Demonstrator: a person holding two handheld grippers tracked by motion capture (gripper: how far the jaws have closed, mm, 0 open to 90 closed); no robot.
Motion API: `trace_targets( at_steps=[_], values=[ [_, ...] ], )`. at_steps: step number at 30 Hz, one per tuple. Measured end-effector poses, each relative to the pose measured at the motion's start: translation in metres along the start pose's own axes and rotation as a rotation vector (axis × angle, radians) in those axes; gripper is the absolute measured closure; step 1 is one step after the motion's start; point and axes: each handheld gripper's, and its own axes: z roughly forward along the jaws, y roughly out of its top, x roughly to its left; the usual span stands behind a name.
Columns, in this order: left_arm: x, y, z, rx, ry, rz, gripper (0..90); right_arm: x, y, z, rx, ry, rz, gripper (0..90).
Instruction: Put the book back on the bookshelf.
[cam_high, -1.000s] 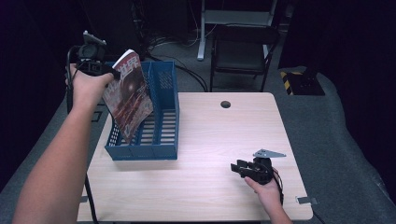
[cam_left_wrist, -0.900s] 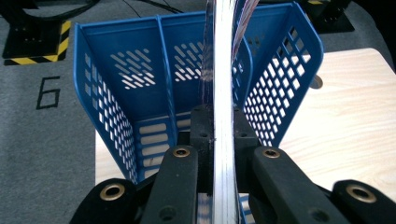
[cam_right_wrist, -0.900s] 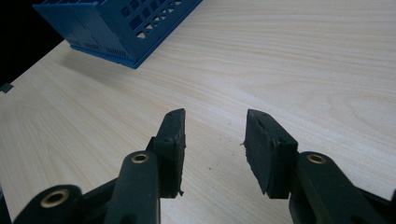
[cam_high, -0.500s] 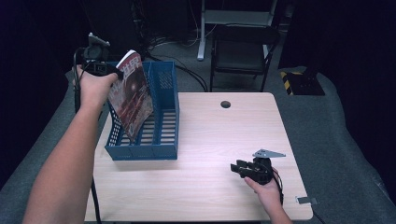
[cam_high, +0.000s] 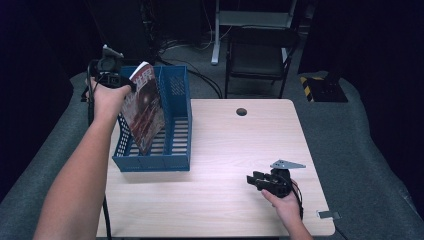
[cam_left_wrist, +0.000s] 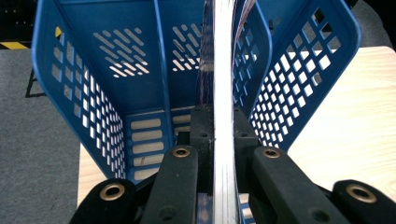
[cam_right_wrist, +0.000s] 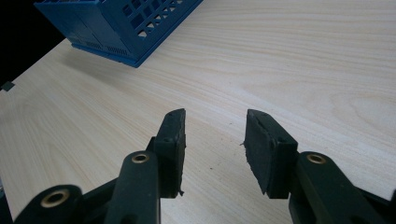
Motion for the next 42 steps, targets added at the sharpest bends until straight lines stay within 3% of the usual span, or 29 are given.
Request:
trace_targets(
  at_steps=[12, 26, 30, 31, 35, 37, 42],
  values=[
    [0.001, -0.014, 0.021, 0.022, -0.004, -0.003, 83.7, -0.001, 0.000, 0.000, -0.007, 0.002, -0.004, 58.0],
    [0.001, -0.025, 0.032, 0.029, 0.003, 0.005, 83.7, 0.001, 0.001, -0.002, -0.015, -0.001, -0.015, 57.9],
    [0.002, -0.028, 0.038, 0.044, 0.000, 0.013, 83.6, -0.001, 0.001, -0.002, -0.010, -0.003, 0.002, 57.9],
    [0.002, -0.028, 0.039, 0.037, -0.001, 0.000, 83.6, -0.002, 0.000, -0.001, -0.013, 0.000, -0.002, 57.9],
    [0.002, -0.030, 0.041, 0.029, 0.008, 0.013, 83.6, -0.001, 0.001, -0.001, -0.006, 0.001, -0.013, 57.9],
    [0.002, -0.030, 0.041, 0.032, 0.005, 0.020, 83.6, -0.001, 0.001, -0.002, -0.015, -0.001, 0.005, 57.9],
    [0.003, -0.034, 0.040, 0.020, 0.000, 0.003, 83.4, 0.000, 0.001, -0.001, -0.010, -0.004, -0.008, 57.9]
  ],
)
